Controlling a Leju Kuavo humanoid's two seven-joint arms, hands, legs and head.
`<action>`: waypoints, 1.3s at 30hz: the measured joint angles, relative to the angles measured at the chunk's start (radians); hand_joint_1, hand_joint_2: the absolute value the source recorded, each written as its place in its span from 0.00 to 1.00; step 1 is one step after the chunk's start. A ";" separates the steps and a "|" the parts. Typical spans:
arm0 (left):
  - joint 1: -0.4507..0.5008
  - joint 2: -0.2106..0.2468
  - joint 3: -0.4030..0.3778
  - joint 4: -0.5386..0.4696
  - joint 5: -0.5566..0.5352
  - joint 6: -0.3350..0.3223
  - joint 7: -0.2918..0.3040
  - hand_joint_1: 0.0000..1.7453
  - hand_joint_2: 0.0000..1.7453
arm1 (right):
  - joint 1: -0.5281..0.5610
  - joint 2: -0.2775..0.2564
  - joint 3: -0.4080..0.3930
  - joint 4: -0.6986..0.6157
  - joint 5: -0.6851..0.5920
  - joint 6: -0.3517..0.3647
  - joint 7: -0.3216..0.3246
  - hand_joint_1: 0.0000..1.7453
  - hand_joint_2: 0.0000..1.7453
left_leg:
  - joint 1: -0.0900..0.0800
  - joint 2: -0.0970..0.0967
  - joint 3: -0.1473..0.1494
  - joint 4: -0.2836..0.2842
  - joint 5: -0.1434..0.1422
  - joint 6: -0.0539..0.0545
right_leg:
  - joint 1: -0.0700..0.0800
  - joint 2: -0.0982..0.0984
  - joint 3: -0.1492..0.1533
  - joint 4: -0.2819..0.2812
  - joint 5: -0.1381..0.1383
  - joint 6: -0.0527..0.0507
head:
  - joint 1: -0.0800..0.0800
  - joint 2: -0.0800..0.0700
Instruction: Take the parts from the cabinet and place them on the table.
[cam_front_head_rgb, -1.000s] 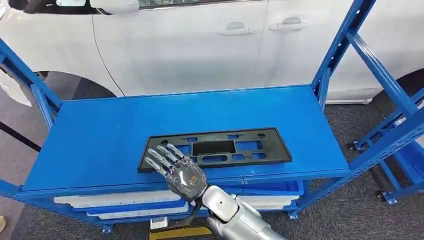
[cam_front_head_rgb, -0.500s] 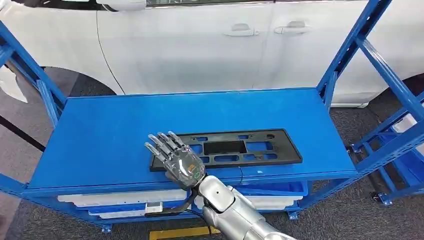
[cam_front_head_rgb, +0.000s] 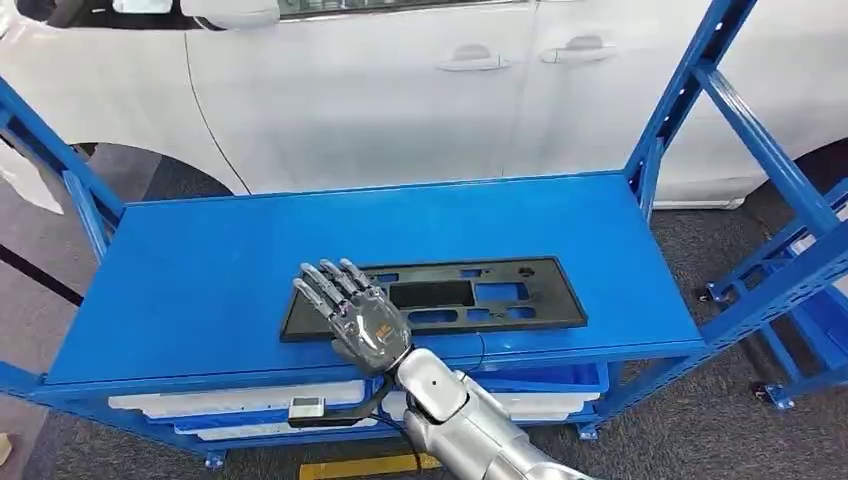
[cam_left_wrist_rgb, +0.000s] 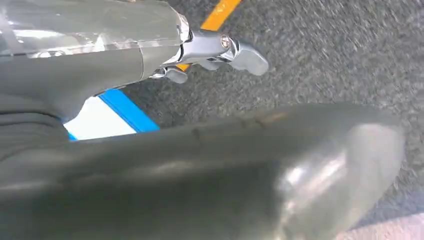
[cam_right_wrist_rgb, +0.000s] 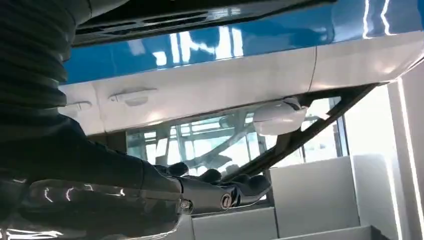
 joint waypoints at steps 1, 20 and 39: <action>0.001 0.000 0.000 0.000 0.000 0.000 0.000 0.00 0.00 | 0.000 0.000 -0.001 0.003 0.014 0.000 0.006 0.00 1.00 | 0.001 0.000 -0.023 0.046 -0.007 -0.002 | 0.000 0.000 0.000 0.001 0.000 0.000 | 0.000 0.000; -0.004 0.005 -0.018 0.000 0.000 -0.008 -0.009 0.00 0.00 | -0.137 -0.015 0.232 0.252 0.151 -0.006 0.302 0.00 1.00 | -0.004 0.000 0.132 -0.282 0.149 0.057 | 0.000 0.003 -0.064 0.134 -0.020 0.045 | 0.000 0.000; -0.004 0.006 -0.021 0.001 0.000 -0.018 -0.016 0.00 0.00 | -0.292 -0.061 0.333 0.412 0.145 0.237 0.510 0.11 1.00 | -0.003 0.000 0.148 -0.282 0.138 0.029 | 0.002 0.003 0.006 -0.001 0.009 0.032 | 0.000 0.000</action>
